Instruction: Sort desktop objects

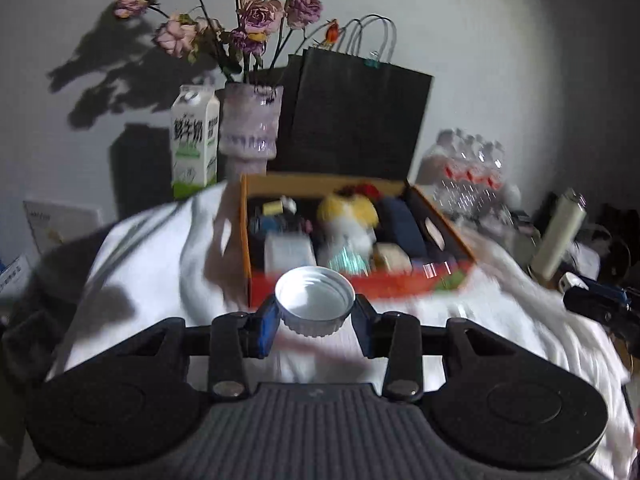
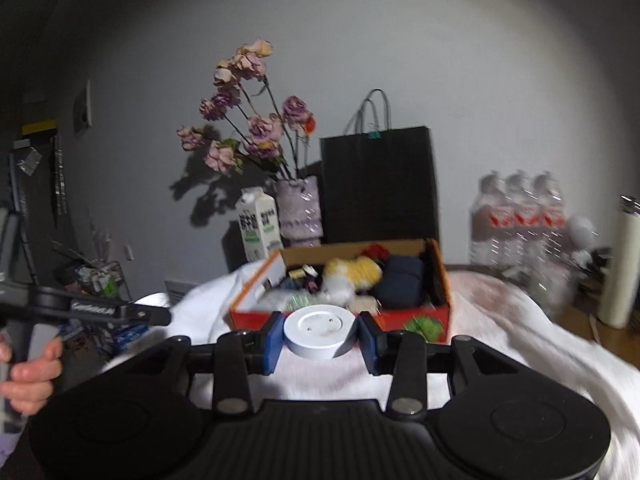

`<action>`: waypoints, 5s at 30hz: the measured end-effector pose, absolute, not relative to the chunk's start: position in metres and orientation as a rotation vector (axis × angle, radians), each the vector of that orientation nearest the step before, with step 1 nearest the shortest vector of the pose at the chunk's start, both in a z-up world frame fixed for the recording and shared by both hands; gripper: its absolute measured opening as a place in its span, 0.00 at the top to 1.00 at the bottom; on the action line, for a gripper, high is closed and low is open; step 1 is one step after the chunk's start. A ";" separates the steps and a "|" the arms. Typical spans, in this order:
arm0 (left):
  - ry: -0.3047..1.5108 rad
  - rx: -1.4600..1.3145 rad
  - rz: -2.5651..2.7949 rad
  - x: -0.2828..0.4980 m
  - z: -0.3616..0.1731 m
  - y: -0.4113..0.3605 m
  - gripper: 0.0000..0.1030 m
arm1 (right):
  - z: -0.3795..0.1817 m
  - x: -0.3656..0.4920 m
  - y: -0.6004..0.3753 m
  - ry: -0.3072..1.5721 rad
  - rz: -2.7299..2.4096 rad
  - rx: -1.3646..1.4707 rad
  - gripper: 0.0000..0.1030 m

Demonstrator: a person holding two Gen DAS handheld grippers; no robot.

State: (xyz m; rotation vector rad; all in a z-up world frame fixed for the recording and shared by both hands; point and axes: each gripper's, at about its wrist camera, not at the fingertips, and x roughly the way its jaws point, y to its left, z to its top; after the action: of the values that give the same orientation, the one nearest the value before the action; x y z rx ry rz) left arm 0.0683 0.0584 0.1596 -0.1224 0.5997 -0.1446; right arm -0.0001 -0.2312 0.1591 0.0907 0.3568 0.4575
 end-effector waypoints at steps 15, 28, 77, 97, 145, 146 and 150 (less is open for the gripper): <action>0.843 -0.145 -0.017 0.349 0.093 0.080 0.60 | 0.145 0.357 -0.095 0.741 0.435 0.093 0.63; 0.785 -0.105 -0.112 0.345 0.105 0.073 0.23 | 0.108 0.403 -0.090 0.822 0.369 0.140 0.37; 0.514 -0.044 0.078 -0.108 0.047 0.007 0.07 | 0.041 -0.090 -0.223 0.468 0.272 0.051 0.13; 0.534 -0.025 -0.016 -0.019 0.046 -0.007 0.07 | 0.045 -0.003 -0.237 0.502 0.204 0.051 0.15; 0.564 -0.052 -0.005 -0.091 0.075 -0.018 0.97 | 0.076 -0.084 -0.213 0.419 0.332 -0.017 0.73; 0.579 -0.049 -0.009 -0.099 0.072 -0.020 0.97 | 0.075 -0.093 -0.213 0.413 0.333 -0.019 0.73; 0.610 -0.034 -0.069 -0.125 0.067 -0.020 0.97 | 0.073 -0.129 -0.213 0.390 0.321 -0.068 0.73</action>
State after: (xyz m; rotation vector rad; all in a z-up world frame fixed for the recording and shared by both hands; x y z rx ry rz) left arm -0.1252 -0.0203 0.0671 -0.0340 0.6097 -0.0688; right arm -0.1285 -0.2126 0.0731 -0.0683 0.3898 0.3211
